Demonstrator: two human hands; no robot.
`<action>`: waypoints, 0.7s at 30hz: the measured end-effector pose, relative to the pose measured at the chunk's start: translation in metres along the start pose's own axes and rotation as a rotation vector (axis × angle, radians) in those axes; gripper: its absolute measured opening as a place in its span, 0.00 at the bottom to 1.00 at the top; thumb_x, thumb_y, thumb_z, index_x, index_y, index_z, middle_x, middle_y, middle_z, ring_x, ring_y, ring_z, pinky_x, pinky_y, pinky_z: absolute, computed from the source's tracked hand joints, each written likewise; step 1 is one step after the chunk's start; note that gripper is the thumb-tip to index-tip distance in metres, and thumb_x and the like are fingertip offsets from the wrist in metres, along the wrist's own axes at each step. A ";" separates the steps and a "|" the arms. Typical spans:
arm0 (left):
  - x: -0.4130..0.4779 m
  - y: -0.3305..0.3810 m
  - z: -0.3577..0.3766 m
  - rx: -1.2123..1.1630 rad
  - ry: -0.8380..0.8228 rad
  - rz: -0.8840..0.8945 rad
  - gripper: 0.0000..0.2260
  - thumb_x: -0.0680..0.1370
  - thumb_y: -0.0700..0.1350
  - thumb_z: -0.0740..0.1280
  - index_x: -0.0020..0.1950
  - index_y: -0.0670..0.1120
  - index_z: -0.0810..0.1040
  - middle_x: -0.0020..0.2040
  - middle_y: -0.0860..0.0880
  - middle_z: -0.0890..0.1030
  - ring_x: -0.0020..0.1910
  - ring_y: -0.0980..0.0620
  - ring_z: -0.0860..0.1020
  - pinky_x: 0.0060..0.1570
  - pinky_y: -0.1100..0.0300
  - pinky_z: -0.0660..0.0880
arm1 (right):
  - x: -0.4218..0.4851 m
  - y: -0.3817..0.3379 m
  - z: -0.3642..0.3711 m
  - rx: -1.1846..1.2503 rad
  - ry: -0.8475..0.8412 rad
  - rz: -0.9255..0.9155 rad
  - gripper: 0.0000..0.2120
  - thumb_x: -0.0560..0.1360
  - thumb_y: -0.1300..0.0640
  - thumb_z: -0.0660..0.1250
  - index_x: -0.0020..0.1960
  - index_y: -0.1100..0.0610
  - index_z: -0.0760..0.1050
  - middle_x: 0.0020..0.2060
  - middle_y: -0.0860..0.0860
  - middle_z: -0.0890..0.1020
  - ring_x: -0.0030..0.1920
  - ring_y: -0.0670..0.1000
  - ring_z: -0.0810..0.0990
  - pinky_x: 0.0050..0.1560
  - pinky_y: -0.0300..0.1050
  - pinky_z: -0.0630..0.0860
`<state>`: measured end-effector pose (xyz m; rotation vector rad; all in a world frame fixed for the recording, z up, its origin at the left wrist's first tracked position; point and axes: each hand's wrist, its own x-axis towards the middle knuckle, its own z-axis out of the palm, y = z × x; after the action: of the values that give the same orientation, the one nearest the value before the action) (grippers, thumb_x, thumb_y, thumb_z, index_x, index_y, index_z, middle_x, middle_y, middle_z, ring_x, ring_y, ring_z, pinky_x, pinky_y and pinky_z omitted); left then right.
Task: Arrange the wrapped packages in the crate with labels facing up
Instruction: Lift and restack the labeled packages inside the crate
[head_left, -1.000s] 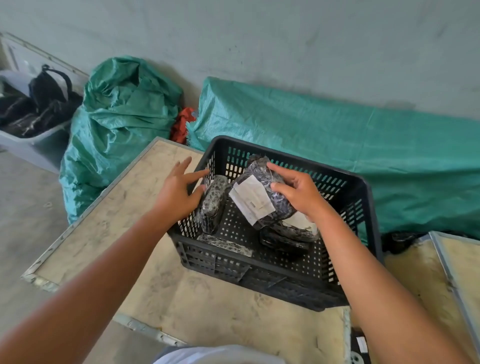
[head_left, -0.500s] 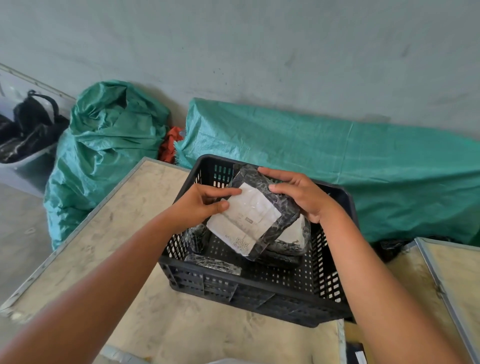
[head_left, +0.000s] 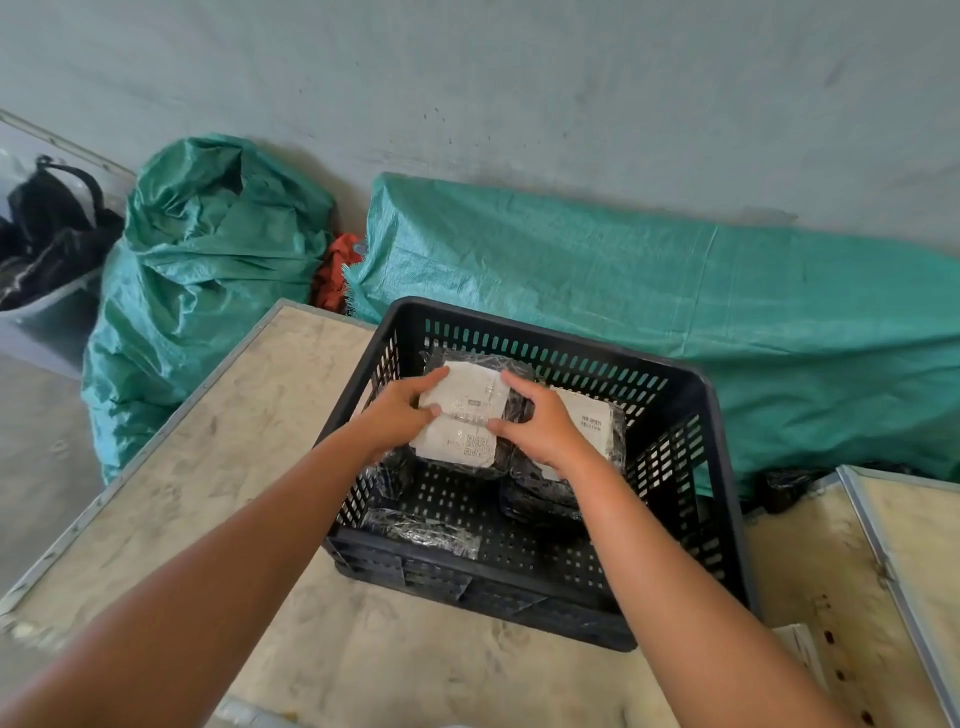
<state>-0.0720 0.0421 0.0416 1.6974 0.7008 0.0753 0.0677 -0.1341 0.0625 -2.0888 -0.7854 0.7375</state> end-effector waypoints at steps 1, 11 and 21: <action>0.003 -0.001 -0.001 0.106 -0.055 -0.009 0.30 0.81 0.39 0.67 0.79 0.57 0.63 0.66 0.50 0.75 0.53 0.54 0.78 0.38 0.70 0.77 | 0.004 0.001 0.006 -0.007 0.001 0.023 0.40 0.73 0.60 0.78 0.80 0.50 0.64 0.77 0.49 0.68 0.73 0.49 0.69 0.65 0.36 0.64; 0.034 -0.010 0.022 0.873 -0.266 -0.070 0.48 0.77 0.48 0.73 0.82 0.47 0.40 0.78 0.42 0.65 0.74 0.42 0.67 0.70 0.52 0.65 | 0.040 0.010 0.045 -0.132 -0.018 0.198 0.44 0.73 0.76 0.66 0.82 0.52 0.57 0.44 0.40 0.69 0.36 0.43 0.74 0.22 0.31 0.70; 0.057 -0.032 0.054 1.010 -0.199 -0.146 0.45 0.78 0.38 0.70 0.82 0.41 0.39 0.49 0.44 0.78 0.46 0.48 0.77 0.43 0.61 0.74 | 0.058 0.036 0.089 -0.099 0.031 0.322 0.49 0.73 0.79 0.64 0.83 0.45 0.49 0.80 0.62 0.38 0.78 0.65 0.59 0.57 0.39 0.76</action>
<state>-0.0165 0.0254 -0.0195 2.5447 0.7605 -0.6419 0.0515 -0.0702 -0.0275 -2.3417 -0.4804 0.8486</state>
